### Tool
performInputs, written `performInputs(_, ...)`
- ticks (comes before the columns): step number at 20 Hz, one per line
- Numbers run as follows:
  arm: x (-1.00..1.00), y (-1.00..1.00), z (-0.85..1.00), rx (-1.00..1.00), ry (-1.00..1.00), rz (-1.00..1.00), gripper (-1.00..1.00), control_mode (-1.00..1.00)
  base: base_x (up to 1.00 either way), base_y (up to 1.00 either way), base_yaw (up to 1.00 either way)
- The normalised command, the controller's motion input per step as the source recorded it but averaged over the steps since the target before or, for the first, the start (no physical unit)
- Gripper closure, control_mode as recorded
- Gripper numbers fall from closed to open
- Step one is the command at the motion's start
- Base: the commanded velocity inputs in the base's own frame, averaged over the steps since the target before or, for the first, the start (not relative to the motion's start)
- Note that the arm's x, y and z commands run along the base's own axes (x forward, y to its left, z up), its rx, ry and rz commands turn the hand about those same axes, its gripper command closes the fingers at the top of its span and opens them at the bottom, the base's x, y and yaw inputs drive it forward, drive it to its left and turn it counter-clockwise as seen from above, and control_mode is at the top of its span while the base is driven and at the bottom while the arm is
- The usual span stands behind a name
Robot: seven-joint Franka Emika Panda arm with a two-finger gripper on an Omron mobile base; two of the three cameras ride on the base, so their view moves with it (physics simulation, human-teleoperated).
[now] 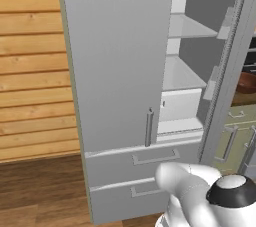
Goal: Grab a lemon wedge from the fridge and one ice cube from the ice bowl, and put them in the glass of lemonade.
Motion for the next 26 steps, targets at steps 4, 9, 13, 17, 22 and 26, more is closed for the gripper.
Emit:
performInputs(4, -0.6, 0.1, 1.0, -0.01, -0.05, 0.0, -1.0, -1.0, 0.0, 0.0, 0.0)
performInputs(9, -0.35, 0.78, 1.0, -0.14, -0.02, 0.0, -1.0, -1.0, 0.0, 0.0, 0.0)
performInputs(13, -0.06, 1.0, 0.91, -0.3, -0.18, -0.04, -1.0, -1.0, 0.0, 0.0, 0.0)
performInputs(17, 0.0, 1.0, 0.79, -0.44, -0.09, -0.13, -1.0, -1.0, 0.0, 0.0, 0.0)
performInputs(22, 0.08, 0.98, 1.0, -0.42, 0.17, -0.03, -1.0, -1.0, 0.0, 0.0, 0.0)
performInputs(26, 0.76, 1.0, 1.0, -0.45, 0.24, -0.02, -1.0, -1.0, 0.0, 0.0, 0.0)
